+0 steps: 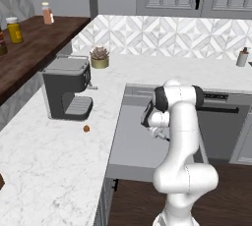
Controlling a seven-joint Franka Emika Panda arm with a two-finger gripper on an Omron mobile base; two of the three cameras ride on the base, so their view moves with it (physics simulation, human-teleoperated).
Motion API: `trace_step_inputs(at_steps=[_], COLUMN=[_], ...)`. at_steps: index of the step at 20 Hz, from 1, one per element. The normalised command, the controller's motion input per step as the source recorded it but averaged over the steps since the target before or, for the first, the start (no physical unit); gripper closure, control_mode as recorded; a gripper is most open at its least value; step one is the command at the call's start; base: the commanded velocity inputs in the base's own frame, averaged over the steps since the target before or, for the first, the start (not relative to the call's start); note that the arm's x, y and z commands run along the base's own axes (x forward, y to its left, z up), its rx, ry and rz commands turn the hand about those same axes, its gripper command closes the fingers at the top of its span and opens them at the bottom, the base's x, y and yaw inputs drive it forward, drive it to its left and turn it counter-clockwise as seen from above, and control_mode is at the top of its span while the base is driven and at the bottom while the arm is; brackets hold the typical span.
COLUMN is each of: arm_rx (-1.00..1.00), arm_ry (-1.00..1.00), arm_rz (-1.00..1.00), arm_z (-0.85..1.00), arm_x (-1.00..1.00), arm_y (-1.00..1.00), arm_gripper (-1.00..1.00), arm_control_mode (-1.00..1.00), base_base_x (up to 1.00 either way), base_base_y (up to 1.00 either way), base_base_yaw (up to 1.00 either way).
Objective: Pick the rolling pin from the drawer and place it on the counter.
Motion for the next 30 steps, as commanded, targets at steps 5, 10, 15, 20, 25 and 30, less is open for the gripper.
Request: trace_step_inputs(at_steps=[5,10,15,20,25,30], arm_rx=[0.01,0.04,0.03,0.01,0.17,0.02], arm_ry=[-0.03,0.00,0.07,0.00,-0.19,-0.06], arm_rz=[0.00,0.01,0.36,0.55,0.24,0.19], arm_z=[0.82,1.00,1.00,1.00,0.62,0.08], arm_x=[0.00,-0.08,-0.55,-0.79,-0.82,-0.41], arm_y=[0.00,0.05,0.45,0.42,0.48,1.00], arm_gripper=[1.00,1.00,1.00,1.00,1.00,1.00], arm_control_mode=[-1.00,-1.00,-1.00,-1.00,-1.00,-1.00], base_base_x=[0.00,0.00,0.00,0.00,0.00,0.00], base_base_y=[0.00,0.00,0.00,0.00,0.00,0.00], base_base_yaw=[0.00,0.00,0.00,0.00,0.00,0.00])
